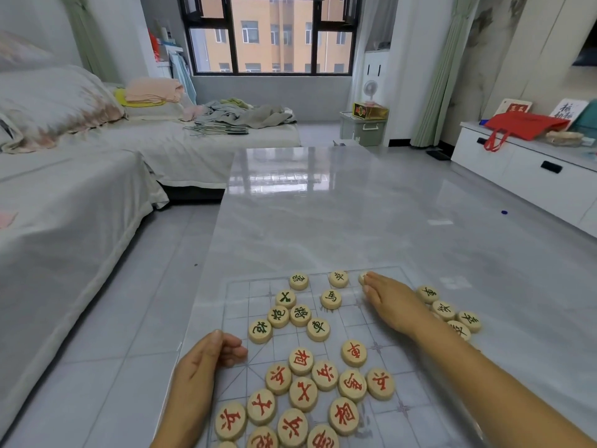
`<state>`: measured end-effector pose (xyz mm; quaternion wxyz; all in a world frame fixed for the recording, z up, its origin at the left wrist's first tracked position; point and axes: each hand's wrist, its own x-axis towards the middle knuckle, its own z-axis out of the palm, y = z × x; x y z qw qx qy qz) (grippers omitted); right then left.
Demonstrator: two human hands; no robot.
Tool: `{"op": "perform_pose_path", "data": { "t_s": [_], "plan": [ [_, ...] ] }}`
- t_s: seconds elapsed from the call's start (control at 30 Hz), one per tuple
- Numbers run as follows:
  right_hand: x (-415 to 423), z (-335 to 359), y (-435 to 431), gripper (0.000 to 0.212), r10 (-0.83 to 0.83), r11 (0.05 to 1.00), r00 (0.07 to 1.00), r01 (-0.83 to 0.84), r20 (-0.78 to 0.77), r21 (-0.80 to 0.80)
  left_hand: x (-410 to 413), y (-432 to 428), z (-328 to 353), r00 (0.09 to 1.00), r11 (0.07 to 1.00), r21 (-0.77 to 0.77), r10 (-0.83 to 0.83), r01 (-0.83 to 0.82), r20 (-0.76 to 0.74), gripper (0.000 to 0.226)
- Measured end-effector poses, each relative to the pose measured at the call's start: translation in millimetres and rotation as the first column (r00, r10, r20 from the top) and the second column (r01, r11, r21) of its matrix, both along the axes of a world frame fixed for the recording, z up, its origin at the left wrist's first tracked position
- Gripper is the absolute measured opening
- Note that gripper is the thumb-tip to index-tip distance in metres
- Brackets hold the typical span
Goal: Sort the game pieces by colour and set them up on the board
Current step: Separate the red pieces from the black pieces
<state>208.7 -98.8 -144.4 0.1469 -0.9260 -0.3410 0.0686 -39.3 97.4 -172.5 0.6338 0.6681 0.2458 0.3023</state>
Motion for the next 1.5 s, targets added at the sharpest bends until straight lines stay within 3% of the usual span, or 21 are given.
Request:
{"op": "perform_pose_path", "data": {
  "t_s": [0.1, 0.2, 0.27, 0.43, 0.53, 0.67, 0.73, 0.83, 0.9, 0.97, 1.03, 1.1, 1.17, 1.23, 1.37, 1.5],
  "plan": [
    [-50, 0, -37, 0.056, -0.004, 0.999, 1.000, 0.003, 0.025, 0.040, 0, -2, 1, 1.000, 1.000, -0.006, 0.002, -0.002, -0.015, 0.045],
    [-97, -2, -61, 0.101, 0.012, 0.997, 0.999, -0.010, -0.037, 0.078, 1, -6, 4, 0.999, 1.000, 0.011, -0.005, 0.005, -0.038, 0.039],
    [-118, -7, -66, 0.114, 0.008, 0.997, 0.996, -0.001, -0.085, 0.079, 0, -8, 5, 0.999, 1.000, 0.018, 0.001, 0.000, -0.052, 0.038],
    [-142, -15, -59, 0.123, 0.009, 0.998, 0.997, -0.004, -0.083, 0.063, -2, -14, 8, 0.995, 0.999, 0.045, 0.003, 0.002, -0.097, 0.035],
    [-139, -11, -67, 0.113, 0.003, 0.992, 0.994, 0.011, -0.112, 0.123, -4, -14, 10, 0.991, 0.996, 0.090, 0.000, 0.012, -0.131, 0.029],
    [-110, -11, -112, 0.092, -0.240, 0.964, 0.967, 0.227, 0.083, 0.139, 0, -6, 8, 0.963, 0.986, 0.143, -0.049, 0.089, -0.264, 0.011],
    [-92, -18, -136, 0.099, -0.354, 0.934, 0.929, 0.345, 0.108, 0.094, 8, -1, 9, 0.920, 0.968, 0.186, -0.089, 0.171, -0.382, 0.031],
    [-75, -24, -143, 0.112, -0.395, 0.917, 0.918, 0.396, 0.046, -0.039, 32, -3, 13, 0.805, 0.871, 0.333, -0.112, 0.362, -0.583, 0.069],
    [-64, -26, -131, 0.116, -0.373, 0.923, 0.925, 0.377, 0.068, -0.079, 52, -10, 14, 0.701, 0.734, 0.434, -0.081, 0.523, -0.708, 0.091],
    [-49, -28, -114, 0.114, -0.361, 0.927, 0.928, 0.368, 0.088, -0.072, 72, -14, 12, 0.651, 0.624, 0.491, -0.036, 0.607, -0.758, 0.124],
    [-33, -29, -99, 0.107, -0.347, 0.934, 0.935, 0.352, 0.078, -0.066, 93, -13, 10, 0.640, 0.591, 0.501, -0.035, 0.632, -0.767, 0.141],
    [-20, -29, -85, 0.114, -0.305, 0.950, 0.949, 0.309, 0.074, -0.052, 113, -11, 12, 0.629, 0.576, 0.493, -0.049, 0.653, -0.776, 0.128],
    [-12, -30, -78, 0.124, -0.255, 0.965, 0.963, 0.259, 0.085, -0.047, 133, -12, 13, 0.607, 0.537, 0.490, -0.051, 0.686, -0.793, 0.100],
    [-8, -32, -76, 0.121, -0.240, 0.970, 0.967, 0.243, 0.090, -0.026, 153, -16, 12, 0.601, 0.487, 0.503, -0.058, 0.714, -0.797, 0.085],
    [-9, -33, -77, 0.117, -0.244, 0.969, 0.967, 0.245, 0.068, -0.008, 188, -39, 9, 0.582, 0.379, 0.516, -0.079, 0.768, -0.809, 0.087],
    [-9, -31, -77, 0.116, -0.254, 0.967, 0.966, 0.252, 0.046, 0.039, 210, -77, 7, 0.600, 0.347, 0.517, -0.198, 0.783, -0.775, 0.080]
  ]
}}
